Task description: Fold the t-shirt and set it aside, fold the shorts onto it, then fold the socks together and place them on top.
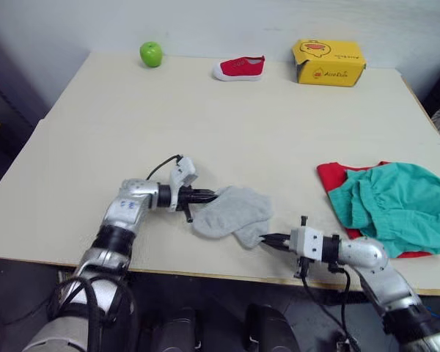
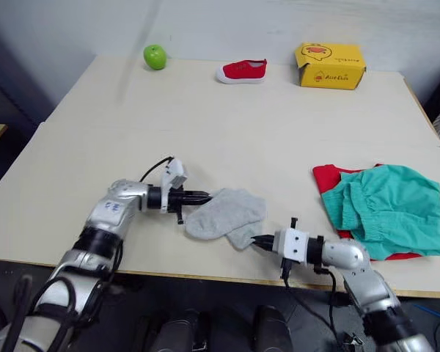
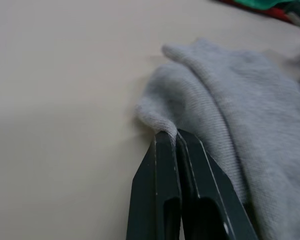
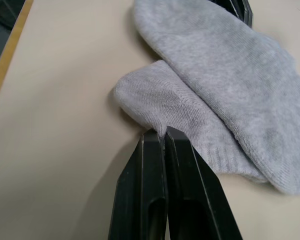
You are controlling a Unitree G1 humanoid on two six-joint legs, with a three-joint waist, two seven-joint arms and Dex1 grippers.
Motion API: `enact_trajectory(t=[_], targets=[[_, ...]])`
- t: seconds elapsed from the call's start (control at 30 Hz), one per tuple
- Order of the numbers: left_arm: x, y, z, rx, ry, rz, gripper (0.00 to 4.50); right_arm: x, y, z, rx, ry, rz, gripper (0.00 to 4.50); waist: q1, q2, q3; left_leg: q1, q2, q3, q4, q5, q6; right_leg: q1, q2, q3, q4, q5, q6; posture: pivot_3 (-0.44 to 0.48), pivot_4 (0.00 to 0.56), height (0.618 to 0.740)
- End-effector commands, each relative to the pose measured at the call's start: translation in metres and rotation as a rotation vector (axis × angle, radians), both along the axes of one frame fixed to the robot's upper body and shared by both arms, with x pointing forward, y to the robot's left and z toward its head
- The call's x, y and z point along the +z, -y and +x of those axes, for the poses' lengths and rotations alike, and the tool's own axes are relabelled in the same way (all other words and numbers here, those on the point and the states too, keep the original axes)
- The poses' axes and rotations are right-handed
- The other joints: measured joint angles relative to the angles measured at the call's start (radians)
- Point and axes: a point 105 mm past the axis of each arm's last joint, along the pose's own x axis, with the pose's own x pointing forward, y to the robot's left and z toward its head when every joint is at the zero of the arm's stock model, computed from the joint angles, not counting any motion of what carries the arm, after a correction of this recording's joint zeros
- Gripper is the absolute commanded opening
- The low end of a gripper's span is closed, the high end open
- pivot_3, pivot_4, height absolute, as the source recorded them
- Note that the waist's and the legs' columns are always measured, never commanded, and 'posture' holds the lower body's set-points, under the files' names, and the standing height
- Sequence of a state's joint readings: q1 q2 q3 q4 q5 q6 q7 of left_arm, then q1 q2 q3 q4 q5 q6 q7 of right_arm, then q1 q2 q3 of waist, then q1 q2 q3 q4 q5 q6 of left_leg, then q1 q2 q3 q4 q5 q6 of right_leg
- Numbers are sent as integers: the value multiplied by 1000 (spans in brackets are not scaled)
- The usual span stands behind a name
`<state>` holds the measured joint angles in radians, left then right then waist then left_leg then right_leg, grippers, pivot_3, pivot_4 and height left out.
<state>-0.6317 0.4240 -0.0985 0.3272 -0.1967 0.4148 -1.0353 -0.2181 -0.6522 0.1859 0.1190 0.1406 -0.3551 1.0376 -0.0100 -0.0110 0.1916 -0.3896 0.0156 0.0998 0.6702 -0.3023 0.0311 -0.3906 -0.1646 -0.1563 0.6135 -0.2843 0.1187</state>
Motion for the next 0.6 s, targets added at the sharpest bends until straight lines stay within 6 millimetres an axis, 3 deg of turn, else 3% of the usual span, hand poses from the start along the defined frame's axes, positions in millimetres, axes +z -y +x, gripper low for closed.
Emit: enact_trajectory(t=[0.03,0.17,0.37,0.5,0.6], targets=[[18,-15,-16,99,50,-23,21,4,12,15,22,23,-26,0,1,0,0,0,0,0,0,0,0,0,0,0,0,0,0,0,150,740],[13,-31,-31,247,36,-32,21,8,13,32,57,30,-44,0,4,0,0,1,0,-1,1,0,0,2,-1,0,0,0,0,0,150,740],[3,-34,-41,381,-54,-108,21,12,5,47,48,-42,22,0,7,0,0,1,0,-5,4,-1,0,6,-2,-2,-1,0,0,0,150,740],[-2,-51,-43,471,-46,-49,983,11,4,30,152,-163,-2,1041,6,1,0,3,1,-6,4,-1,-1,7,-1,-3,-1,0,0,0,150,740],[6,-63,-58,448,-62,-30,2008,29,18,26,180,-248,2,2137,5,2,1,3,1,-5,3,-2,-1,7,-1,-3,-2,0,0,0,150,740]])
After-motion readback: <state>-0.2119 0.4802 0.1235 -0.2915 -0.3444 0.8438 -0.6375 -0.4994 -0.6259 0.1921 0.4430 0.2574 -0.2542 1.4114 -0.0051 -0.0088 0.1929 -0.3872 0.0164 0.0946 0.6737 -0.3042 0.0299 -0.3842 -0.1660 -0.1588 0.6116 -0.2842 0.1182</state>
